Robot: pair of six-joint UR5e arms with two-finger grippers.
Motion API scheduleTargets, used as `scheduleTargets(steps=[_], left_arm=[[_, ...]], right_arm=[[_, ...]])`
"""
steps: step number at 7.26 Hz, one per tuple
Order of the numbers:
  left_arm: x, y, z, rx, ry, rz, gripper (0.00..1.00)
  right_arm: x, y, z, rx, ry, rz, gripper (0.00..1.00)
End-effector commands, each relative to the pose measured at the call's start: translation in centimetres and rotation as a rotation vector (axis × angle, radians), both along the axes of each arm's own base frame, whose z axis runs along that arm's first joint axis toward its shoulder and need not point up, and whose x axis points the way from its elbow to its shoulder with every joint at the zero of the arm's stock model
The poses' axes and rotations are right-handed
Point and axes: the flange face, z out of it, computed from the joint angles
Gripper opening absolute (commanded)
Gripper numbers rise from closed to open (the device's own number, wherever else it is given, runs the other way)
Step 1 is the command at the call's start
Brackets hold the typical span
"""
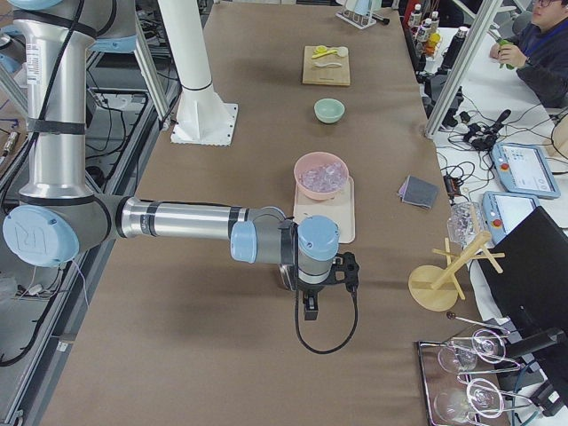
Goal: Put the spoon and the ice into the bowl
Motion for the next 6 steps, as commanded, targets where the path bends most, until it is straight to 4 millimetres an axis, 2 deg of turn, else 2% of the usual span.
scheduleTargets(steps=[1,2,4,5,6], left_arm=[[0.0,-0.1,-1.1,0.02,0.001,-0.002,0.99],[0.1,-0.3,-1.6,0.028,0.001,-0.004,0.99],[0.0,-1.2,-3.1,0.061,0.004,-0.006,0.99],[0.1,-2.0,-4.4,0.089,0.004,-0.006,0.99],[0.1,-2.9,-5.2,0.11,0.004,-0.006,0.99]], right_arm=[[-0.1,0.4,2.5,-0.035,-0.001,-0.002,1.0],[-0.1,1.1,3.9,0.006,0.001,0.001,1.0],[-0.1,1.4,5.3,0.225,0.002,0.0,1.0],[-0.1,1.1,5.0,0.351,0.005,0.006,1.0],[-0.1,0.8,3.8,0.4,-0.001,0.022,1.0]])
